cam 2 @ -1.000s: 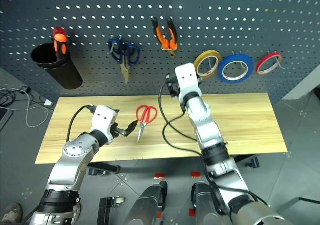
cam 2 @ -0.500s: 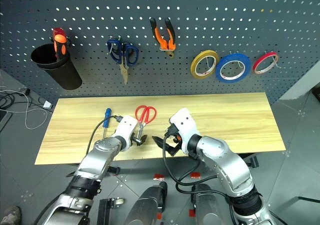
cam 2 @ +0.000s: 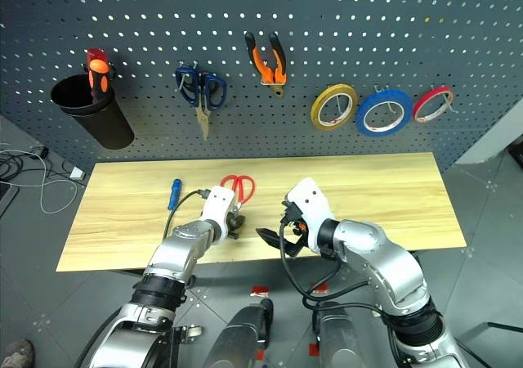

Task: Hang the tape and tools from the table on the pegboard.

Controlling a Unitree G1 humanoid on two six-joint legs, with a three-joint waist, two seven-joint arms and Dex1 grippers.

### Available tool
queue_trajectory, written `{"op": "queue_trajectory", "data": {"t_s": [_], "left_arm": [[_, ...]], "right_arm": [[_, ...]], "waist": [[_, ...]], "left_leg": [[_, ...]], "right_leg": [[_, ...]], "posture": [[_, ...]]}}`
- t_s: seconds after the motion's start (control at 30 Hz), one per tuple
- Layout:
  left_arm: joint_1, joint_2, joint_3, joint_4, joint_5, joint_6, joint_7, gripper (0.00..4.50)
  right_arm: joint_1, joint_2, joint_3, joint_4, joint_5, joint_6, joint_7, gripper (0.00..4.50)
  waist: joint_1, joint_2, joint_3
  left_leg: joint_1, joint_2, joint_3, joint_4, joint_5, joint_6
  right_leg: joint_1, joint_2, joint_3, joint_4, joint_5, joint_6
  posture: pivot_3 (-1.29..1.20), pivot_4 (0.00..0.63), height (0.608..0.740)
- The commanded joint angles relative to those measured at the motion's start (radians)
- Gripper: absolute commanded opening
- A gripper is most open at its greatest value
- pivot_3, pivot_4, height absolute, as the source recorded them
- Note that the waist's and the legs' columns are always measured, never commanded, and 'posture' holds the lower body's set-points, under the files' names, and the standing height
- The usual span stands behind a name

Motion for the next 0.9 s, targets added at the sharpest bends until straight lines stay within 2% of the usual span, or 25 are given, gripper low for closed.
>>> {"op": "queue_trajectory", "data": {"t_s": [0.03,0.07,0.1,0.27,0.4,0.73,0.9], "left_arm": [[0.037,0.011,0.02,0.086,0.006,0.05,0.024,0.68],[0.036,0.013,0.024,0.092,0.005,0.046,0.023,0.42],[0.035,0.016,0.03,0.098,0.003,0.041,0.026,0.38],[0.036,0.018,0.063,0.091,-0.008,-0.003,0.038,0.38],[0.085,0.037,0.06,-0.019,0.002,-0.094,0.031,0.38],[0.453,0.116,0.044,-0.489,0.071,-0.428,0.031,0.38],[0.58,0.156,0.059,-0.637,0.159,-0.604,0.07,0.38]], "right_arm": [[-0.016,-0.013,-0.014,-0.018,0.034,-0.01,0.033,4.5],[-0.018,-0.02,-0.014,-0.017,0.036,-0.012,0.04,4.5],[-0.019,-0.027,-0.013,-0.016,0.037,-0.014,0.047,4.5],[-0.015,-0.044,-0.013,-0.017,0.044,-0.022,0.054,4.5],[-0.004,-0.058,-0.012,-0.04,0.035,-0.034,0.041,4.5],[0.003,-0.106,-0.046,-0.198,0.012,-0.075,-0.006,4.5],[0.033,-0.114,-0.069,-0.252,0.014,-0.148,-0.003,4.5]], "waist": [[0.0,0.0,-0.001],[0.0,0.001,-0.001],[0.0,0.001,-0.002],[0.0,0.001,-0.003],[-0.001,0.001,-0.003],[0.003,0.001,-0.002],[0.006,0.001,-0.002]], "left_leg": [[0.0,0.0,0.0,0.0,0.0,0.0],[0.001,0.0,0.0,0.0,0.0,0.0],[0.001,0.0,0.0,0.0,0.0,0.0],[0.003,0.0,0.0,0.0,0.0,0.0],[0.003,0.0,0.0,0.0,0.0,0.0],[-0.003,0.0,0.0,-0.001,0.001,-0.002],[-0.004,0.0,0.001,0.0,-0.002,0.003]], "right_leg": [[0.0,0.0,0.0,0.0,0.0,0.0],[0.001,0.0,0.0,0.0,0.0,0.0],[0.001,0.0,0.0,0.0,0.0,0.0],[0.003,0.0,0.0,0.0,0.0,0.0],[0.004,0.0,0.0,-0.001,0.0,0.0],[-0.002,-0.001,0.001,-0.003,0.0,0.0],[-0.001,-0.001,0.001,-0.005,0.0,0.0]], "posture": [[-0.03,0.3,0.74],[-0.03,0.3,0.74],[-0.03,0.3,0.74],[-0.03,0.297,0.74],[-0.04,0.295,0.74],[-0.06,0.295,0.74],[-0.06,0.294,0.74]]}}
